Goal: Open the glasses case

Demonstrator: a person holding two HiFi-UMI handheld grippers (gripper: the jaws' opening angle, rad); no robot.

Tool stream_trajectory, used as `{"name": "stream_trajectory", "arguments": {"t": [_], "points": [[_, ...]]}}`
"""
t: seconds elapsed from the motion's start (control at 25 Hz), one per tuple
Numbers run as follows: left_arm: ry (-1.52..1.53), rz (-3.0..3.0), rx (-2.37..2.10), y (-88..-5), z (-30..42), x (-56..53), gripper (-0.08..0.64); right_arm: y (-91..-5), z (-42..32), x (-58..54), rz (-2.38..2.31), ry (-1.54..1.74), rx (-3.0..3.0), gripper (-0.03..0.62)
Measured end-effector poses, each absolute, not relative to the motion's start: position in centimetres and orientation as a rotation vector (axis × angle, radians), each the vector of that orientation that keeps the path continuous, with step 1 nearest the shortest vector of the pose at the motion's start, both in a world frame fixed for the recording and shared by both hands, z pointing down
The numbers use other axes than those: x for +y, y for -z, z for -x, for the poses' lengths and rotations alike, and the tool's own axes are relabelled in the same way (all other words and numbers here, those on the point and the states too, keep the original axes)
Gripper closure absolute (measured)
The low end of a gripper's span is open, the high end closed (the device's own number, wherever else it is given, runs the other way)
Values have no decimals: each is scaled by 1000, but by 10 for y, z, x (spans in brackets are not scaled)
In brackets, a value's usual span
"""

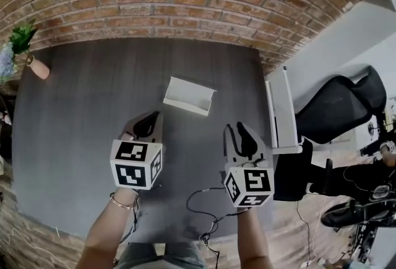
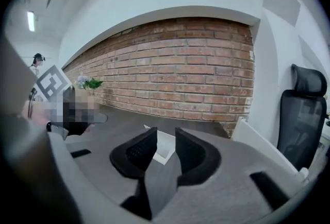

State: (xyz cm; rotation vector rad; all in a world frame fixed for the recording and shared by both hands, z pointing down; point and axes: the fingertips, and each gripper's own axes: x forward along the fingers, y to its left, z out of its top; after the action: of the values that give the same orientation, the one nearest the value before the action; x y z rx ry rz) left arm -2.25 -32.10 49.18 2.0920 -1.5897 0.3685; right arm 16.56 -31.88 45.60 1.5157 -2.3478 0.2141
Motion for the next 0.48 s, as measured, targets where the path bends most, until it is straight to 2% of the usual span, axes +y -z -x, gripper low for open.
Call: {"name": "stream_trajectory", "arguments": {"t": [0.48], "points": [[-219,-2200,-1613,-394,42,-211,558,-378,-179,-197,-1770,-265,-2253,574]]}}
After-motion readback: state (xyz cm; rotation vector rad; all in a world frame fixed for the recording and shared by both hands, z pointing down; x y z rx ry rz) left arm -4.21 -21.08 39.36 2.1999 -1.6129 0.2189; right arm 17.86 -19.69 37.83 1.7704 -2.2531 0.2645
